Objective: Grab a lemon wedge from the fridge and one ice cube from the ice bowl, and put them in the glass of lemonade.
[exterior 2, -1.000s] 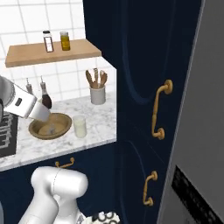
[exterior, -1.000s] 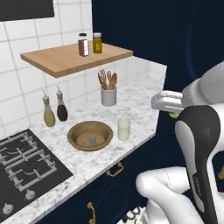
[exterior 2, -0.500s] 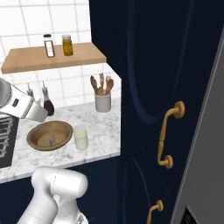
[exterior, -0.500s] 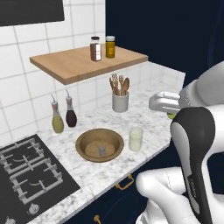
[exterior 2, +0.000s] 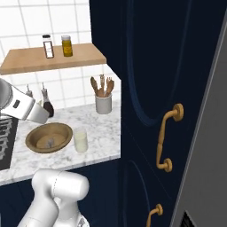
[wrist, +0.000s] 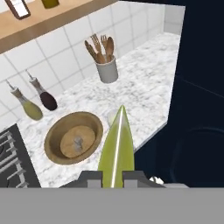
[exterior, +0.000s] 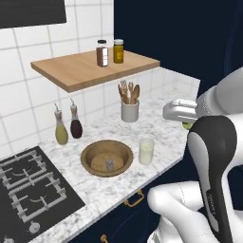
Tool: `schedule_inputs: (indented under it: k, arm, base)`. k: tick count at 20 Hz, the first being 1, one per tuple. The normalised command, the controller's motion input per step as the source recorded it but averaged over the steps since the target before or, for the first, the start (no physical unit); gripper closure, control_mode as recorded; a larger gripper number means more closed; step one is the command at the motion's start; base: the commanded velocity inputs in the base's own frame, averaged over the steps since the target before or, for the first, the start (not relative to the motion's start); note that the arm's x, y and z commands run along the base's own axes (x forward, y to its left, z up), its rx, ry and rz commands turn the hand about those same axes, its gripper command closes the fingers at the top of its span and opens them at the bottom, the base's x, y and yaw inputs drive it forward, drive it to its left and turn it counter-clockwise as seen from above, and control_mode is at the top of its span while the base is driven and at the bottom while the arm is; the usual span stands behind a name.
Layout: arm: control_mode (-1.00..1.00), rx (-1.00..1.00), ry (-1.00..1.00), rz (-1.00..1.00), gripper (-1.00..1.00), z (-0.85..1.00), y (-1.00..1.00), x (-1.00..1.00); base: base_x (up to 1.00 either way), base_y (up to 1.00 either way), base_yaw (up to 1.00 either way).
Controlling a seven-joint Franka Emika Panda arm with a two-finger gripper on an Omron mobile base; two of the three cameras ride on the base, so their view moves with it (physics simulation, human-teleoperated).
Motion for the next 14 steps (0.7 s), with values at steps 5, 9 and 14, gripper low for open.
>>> schedule_inputs:
  k: [5,9,14]
  arm:
    - [-1.0,0.03,0.22,0.0,1.0,-0.03,0.0,0.29]
    - [-1.0,0.1,0.47,0.0,1.0,-0.38,0.0,0.7]
    - [-1.0,0.08,0.05,0.03,1.0,-0.92,0.0,0.59]
  base:
    - [0.0,0.0,0.0]
    - [0.0,0.0,0.0]
    - [0.0,0.0,0.0]
